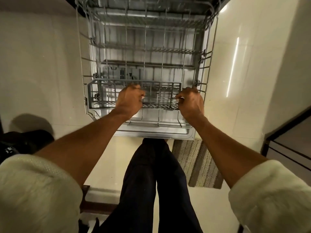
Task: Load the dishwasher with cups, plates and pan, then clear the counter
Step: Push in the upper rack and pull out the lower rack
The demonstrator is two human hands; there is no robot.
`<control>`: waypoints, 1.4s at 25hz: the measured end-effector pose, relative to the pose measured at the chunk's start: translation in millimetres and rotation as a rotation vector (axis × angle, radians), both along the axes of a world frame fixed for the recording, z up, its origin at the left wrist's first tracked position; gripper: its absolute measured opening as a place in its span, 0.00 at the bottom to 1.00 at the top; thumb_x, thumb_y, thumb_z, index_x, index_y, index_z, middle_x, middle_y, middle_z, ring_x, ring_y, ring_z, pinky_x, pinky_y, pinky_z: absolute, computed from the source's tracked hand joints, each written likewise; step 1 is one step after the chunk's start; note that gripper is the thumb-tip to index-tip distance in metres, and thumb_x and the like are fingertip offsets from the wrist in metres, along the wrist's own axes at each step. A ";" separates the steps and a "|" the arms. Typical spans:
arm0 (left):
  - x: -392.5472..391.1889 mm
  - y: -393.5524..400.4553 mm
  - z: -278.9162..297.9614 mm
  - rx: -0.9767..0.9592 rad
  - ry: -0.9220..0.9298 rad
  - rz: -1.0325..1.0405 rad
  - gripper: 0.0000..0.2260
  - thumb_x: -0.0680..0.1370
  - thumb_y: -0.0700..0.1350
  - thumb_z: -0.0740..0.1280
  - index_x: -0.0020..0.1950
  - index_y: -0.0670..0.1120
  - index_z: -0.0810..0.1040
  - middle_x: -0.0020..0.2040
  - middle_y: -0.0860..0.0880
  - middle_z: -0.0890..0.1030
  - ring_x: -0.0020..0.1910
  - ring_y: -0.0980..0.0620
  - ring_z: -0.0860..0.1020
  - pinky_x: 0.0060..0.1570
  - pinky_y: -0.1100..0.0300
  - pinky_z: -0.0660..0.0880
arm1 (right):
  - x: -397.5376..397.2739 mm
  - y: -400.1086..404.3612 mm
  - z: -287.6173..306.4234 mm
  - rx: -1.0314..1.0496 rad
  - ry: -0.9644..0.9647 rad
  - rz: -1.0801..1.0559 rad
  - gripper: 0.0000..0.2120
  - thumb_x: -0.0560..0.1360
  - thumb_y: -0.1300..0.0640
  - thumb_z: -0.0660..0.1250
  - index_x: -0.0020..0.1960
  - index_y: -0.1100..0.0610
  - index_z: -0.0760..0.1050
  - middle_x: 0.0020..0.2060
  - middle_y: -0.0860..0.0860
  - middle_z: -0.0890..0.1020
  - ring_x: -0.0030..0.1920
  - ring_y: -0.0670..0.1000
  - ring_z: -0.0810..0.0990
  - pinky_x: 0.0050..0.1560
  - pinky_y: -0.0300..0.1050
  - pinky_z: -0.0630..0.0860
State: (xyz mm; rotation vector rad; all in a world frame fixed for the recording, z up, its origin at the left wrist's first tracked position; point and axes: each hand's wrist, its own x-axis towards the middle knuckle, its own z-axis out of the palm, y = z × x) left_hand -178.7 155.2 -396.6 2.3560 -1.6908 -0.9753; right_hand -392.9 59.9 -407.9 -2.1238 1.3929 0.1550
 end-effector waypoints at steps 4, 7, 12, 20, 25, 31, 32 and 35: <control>1.8 -0.8 -47.6 0.003 -0.011 0.007 0.09 0.73 0.34 0.69 0.49 0.44 0.85 0.46 0.46 0.83 0.46 0.48 0.79 0.43 0.60 0.70 | 1.5 -4.2 -47.9 0.021 0.055 0.038 0.11 0.72 0.68 0.73 0.47 0.53 0.85 0.47 0.53 0.84 0.48 0.53 0.80 0.40 0.43 0.75; 4.4 -0.2 -67.3 -0.002 -0.015 0.014 0.09 0.73 0.34 0.69 0.49 0.43 0.85 0.46 0.46 0.83 0.46 0.48 0.79 0.44 0.61 0.71 | 5.8 -7.2 -66.4 0.049 0.068 0.045 0.10 0.72 0.65 0.74 0.47 0.51 0.84 0.47 0.51 0.83 0.42 0.50 0.82 0.39 0.43 0.80; 3.2 3.7 -80.8 0.011 -0.033 -0.007 0.08 0.73 0.34 0.69 0.48 0.42 0.85 0.46 0.46 0.83 0.47 0.46 0.79 0.44 0.58 0.72 | 6.5 -0.6 -76.0 0.075 0.090 0.050 0.09 0.73 0.62 0.75 0.50 0.50 0.83 0.51 0.52 0.82 0.46 0.49 0.81 0.40 0.38 0.75; 1.9 0.8 -86.7 0.009 -0.028 -0.015 0.07 0.73 0.33 0.69 0.48 0.41 0.84 0.45 0.44 0.82 0.48 0.45 0.78 0.44 0.61 0.67 | 3.3 1.4 -74.8 0.028 0.151 0.162 0.10 0.75 0.64 0.71 0.55 0.54 0.83 0.55 0.51 0.82 0.59 0.53 0.74 0.41 0.44 0.72; -1.6 3.1 -89.7 -0.011 -0.041 -0.003 0.08 0.75 0.33 0.68 0.50 0.41 0.84 0.48 0.44 0.83 0.49 0.44 0.79 0.47 0.57 0.72 | 2.2 5.8 -77.0 0.010 0.175 0.159 0.13 0.76 0.64 0.69 0.59 0.55 0.82 0.57 0.51 0.82 0.60 0.54 0.74 0.41 0.43 0.70; -0.8 2.1 -92.5 -0.005 -0.017 0.020 0.11 0.75 0.33 0.68 0.54 0.43 0.84 0.51 0.45 0.84 0.50 0.46 0.81 0.49 0.59 0.74 | -1.0 8.4 -79.6 -0.026 0.138 0.115 0.15 0.73 0.69 0.69 0.57 0.56 0.82 0.50 0.53 0.85 0.57 0.56 0.77 0.41 0.45 0.73; -0.9 1.4 -92.1 -0.005 -0.016 0.026 0.10 0.76 0.34 0.68 0.54 0.43 0.84 0.50 0.45 0.84 0.50 0.47 0.81 0.48 0.61 0.73 | -2.1 9.0 -80.0 -0.041 0.130 0.102 0.16 0.72 0.71 0.69 0.56 0.57 0.82 0.49 0.53 0.85 0.56 0.56 0.78 0.41 0.46 0.74; -1.5 0.8 -90.3 -0.009 -0.007 0.029 0.10 0.75 0.33 0.68 0.54 0.42 0.84 0.49 0.45 0.84 0.49 0.46 0.81 0.47 0.63 0.70 | -5.2 10.0 -79.6 -0.065 0.139 0.100 0.15 0.71 0.71 0.69 0.54 0.58 0.83 0.49 0.53 0.85 0.54 0.56 0.78 0.39 0.48 0.78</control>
